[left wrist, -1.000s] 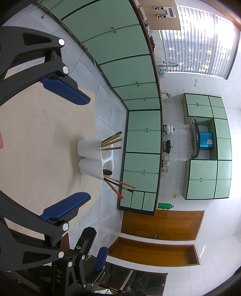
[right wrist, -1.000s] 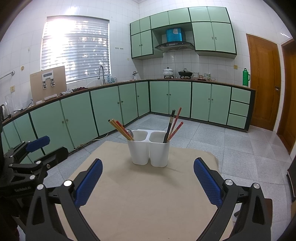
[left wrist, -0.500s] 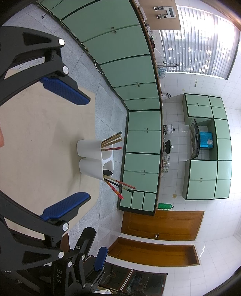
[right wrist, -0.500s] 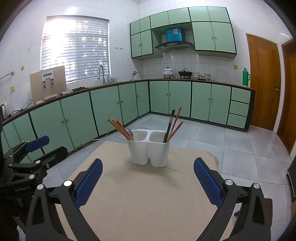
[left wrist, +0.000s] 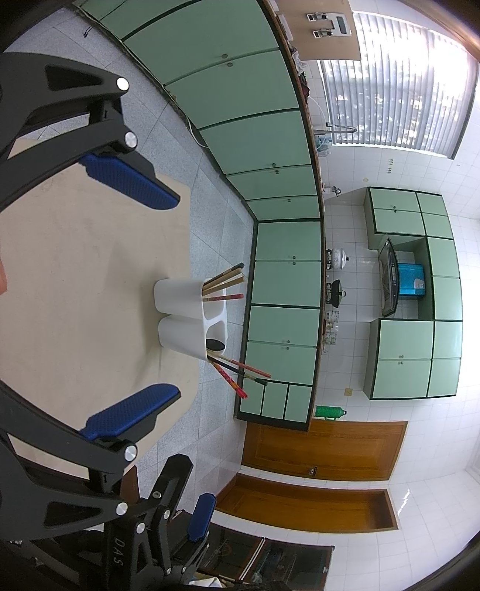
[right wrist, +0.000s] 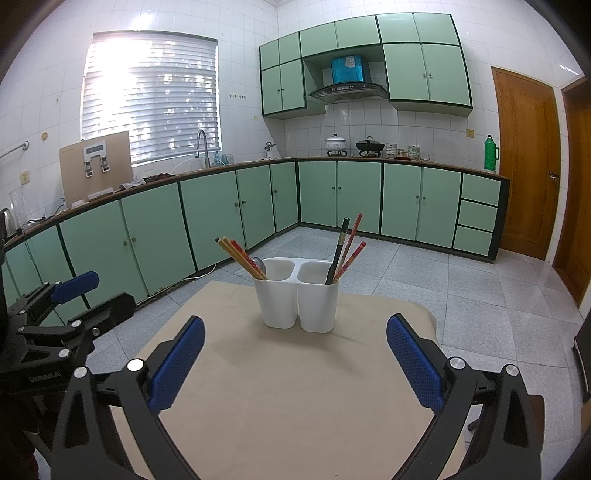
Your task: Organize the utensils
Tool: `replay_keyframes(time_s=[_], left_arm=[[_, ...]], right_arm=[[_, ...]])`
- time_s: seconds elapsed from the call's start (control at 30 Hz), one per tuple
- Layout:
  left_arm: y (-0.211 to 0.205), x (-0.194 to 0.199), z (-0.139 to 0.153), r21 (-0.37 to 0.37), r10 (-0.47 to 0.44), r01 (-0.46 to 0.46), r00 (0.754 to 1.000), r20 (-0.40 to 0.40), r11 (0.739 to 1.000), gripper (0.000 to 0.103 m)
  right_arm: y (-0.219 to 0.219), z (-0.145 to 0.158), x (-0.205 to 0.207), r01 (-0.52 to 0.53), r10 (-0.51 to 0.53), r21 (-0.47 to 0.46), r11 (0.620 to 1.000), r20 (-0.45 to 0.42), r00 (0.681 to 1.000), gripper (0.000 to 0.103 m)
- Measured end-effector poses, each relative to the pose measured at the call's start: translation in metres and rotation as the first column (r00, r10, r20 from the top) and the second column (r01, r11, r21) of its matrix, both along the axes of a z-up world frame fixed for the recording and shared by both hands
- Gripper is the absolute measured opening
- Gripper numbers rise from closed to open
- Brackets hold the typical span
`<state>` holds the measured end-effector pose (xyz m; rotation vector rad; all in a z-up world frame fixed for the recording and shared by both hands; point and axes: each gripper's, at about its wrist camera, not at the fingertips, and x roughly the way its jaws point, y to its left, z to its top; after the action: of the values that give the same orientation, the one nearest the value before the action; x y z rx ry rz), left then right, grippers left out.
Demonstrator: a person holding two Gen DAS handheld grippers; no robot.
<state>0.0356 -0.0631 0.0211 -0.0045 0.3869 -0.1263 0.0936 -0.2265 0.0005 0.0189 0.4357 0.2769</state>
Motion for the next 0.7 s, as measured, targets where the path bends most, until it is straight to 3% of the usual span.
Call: replay_keyframes(time_s=[0.7], left_arm=[[0.0028, 0.0007, -0.0014, 0.0, 0.003, -0.003, 1.0, -0.005, 1.0, 0.093]], right_arm=[[0.0002, -0.0001, 0.0002, 0.0, 0.0, 0.0, 1.0, -0.001, 1.0, 0.097]])
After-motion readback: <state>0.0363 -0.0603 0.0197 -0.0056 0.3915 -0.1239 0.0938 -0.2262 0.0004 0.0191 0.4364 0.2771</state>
